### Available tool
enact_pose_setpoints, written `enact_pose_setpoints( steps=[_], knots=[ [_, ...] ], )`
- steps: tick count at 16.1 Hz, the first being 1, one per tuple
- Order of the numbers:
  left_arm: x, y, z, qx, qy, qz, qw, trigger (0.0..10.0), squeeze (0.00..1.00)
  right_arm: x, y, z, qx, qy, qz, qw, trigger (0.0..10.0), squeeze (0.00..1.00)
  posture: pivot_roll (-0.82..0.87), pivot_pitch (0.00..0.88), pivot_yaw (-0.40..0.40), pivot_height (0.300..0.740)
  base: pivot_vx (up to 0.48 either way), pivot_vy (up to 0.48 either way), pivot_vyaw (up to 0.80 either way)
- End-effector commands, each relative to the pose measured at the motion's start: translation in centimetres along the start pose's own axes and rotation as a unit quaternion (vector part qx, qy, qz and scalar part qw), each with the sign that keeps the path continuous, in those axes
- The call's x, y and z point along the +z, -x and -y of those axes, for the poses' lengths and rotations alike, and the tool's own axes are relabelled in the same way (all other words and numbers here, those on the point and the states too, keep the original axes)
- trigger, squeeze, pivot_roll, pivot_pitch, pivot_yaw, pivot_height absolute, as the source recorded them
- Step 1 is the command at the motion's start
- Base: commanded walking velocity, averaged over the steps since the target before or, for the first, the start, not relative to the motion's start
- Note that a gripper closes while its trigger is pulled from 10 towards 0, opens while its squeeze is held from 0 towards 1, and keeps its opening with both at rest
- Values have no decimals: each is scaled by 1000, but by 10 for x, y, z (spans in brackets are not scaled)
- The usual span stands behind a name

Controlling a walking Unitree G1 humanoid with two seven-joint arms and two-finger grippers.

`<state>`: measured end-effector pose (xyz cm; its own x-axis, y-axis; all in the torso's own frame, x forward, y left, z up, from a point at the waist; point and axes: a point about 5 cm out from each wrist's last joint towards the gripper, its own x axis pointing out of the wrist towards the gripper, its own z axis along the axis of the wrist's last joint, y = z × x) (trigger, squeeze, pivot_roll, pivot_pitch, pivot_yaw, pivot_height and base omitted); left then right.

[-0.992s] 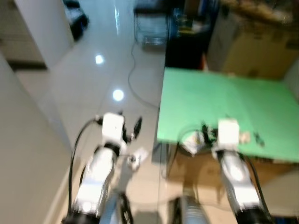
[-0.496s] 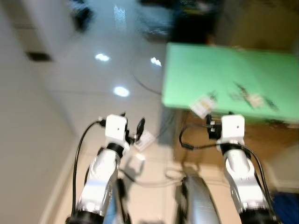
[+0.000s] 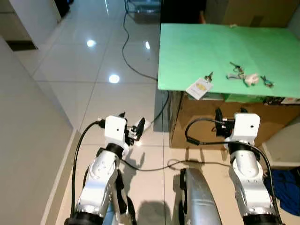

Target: Hang keys on a hook

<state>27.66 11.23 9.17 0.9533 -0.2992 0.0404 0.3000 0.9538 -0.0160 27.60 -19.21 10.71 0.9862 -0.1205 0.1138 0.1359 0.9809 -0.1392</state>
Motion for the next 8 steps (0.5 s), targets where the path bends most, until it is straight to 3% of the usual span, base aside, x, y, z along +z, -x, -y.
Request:
enact_pose_setpoints(
  steps=[1,2,4,8],
  knots=[
    [4,0,0,3,11,15,1000,10000,0,2,3,4,-3,1,-1,1000,10000,0,-233,172,24,588,0,0,0],
    [9,0,1,2,23,30,999,10000,0,6,4,6,-3,18,11,1000,10000,0,-234,173,20,588,0,0,0],
    [18,3,0,4,23,62,998,10000,0,34,4,12,-11,58,84,995,10000,0,-236,172,16,588,480,0,0],
    [22,0,4,-3,14,69,997,10000,0,18,0,13,-11,-1,24,1000,10000,0,-237,167,16,588,480,0,0]
  ],
)
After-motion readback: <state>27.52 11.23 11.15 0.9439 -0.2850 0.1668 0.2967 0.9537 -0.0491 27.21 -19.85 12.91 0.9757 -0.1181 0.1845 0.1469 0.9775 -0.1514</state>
